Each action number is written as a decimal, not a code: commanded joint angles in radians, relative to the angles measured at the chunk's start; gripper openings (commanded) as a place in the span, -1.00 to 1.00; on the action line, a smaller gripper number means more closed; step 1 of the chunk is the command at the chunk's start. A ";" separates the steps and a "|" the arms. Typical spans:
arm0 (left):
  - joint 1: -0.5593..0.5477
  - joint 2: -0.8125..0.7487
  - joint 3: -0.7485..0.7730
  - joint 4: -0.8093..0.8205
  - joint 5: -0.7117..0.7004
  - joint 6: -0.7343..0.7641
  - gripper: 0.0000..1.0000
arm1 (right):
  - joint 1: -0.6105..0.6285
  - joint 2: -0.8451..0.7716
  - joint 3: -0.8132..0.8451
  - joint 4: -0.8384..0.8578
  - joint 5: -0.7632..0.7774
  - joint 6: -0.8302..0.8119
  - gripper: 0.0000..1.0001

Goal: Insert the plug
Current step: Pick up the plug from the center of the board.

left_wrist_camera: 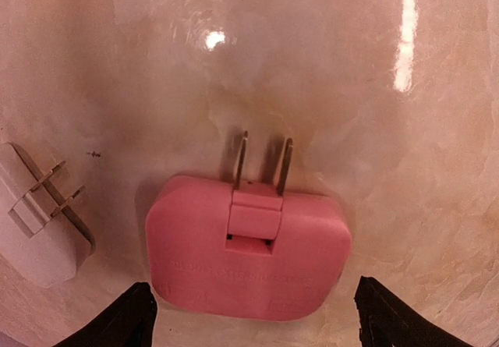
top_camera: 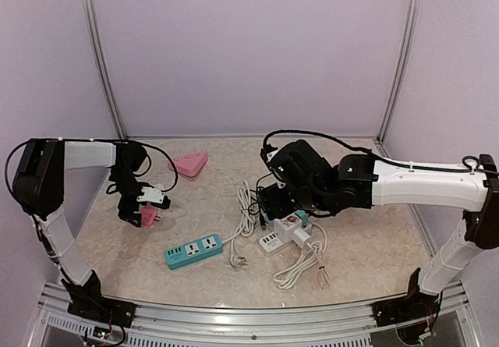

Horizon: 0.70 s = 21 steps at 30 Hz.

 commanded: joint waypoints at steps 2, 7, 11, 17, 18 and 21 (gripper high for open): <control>-0.004 0.062 0.022 -0.011 0.031 0.081 0.68 | 0.008 0.057 0.065 -0.057 0.008 -0.028 0.50; -0.019 0.076 0.009 -0.020 0.041 0.115 0.63 | 0.008 0.089 0.085 -0.063 0.000 -0.037 0.50; -0.056 0.054 -0.025 -0.019 0.047 0.125 0.60 | 0.008 0.104 0.095 -0.063 -0.003 -0.043 0.51; -0.085 0.024 -0.065 -0.002 0.036 0.113 0.28 | 0.009 0.098 0.085 -0.058 -0.001 -0.040 0.52; -0.089 0.020 -0.068 -0.001 0.025 0.109 0.22 | 0.008 0.097 0.083 -0.059 -0.001 -0.040 0.52; -0.107 -0.001 -0.070 -0.012 0.015 0.090 0.00 | 0.008 0.083 0.075 -0.054 -0.003 -0.026 0.52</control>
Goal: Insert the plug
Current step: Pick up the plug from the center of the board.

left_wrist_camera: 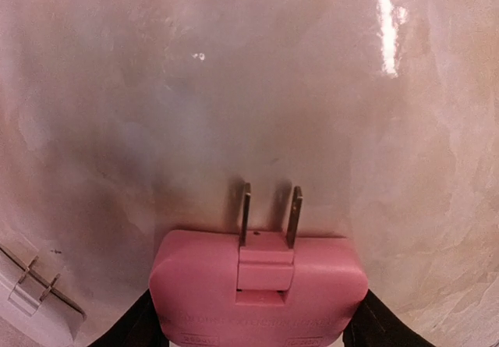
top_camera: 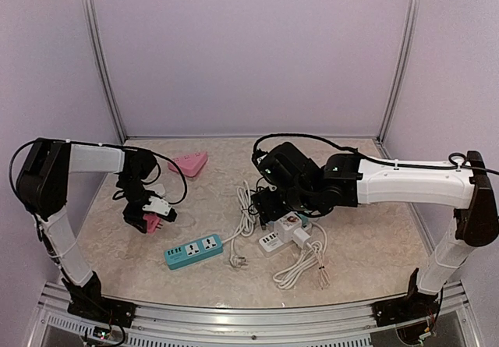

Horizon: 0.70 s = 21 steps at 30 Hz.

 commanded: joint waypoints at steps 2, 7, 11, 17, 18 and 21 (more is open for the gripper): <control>-0.045 -0.052 -0.023 -0.037 -0.010 -0.033 -0.15 | 0.009 -0.025 -0.007 0.007 0.000 0.016 0.53; -0.087 -0.145 0.016 -0.088 0.003 -0.086 -0.21 | -0.002 -0.093 -0.059 0.074 -0.017 0.046 0.56; -0.154 -0.231 0.083 -0.190 0.001 -0.140 -0.22 | -0.033 -0.146 -0.102 0.183 -0.094 0.084 0.55; -0.274 -0.316 0.245 -0.370 -0.047 -0.228 -0.25 | -0.093 -0.124 -0.136 0.480 -0.304 0.154 0.39; -0.300 -0.328 0.273 -0.391 -0.063 -0.244 -0.25 | -0.095 -0.101 -0.103 0.488 -0.313 0.156 0.38; -0.388 -0.359 0.346 -0.435 -0.114 -0.288 -0.25 | -0.097 -0.032 -0.034 0.516 -0.392 0.159 0.37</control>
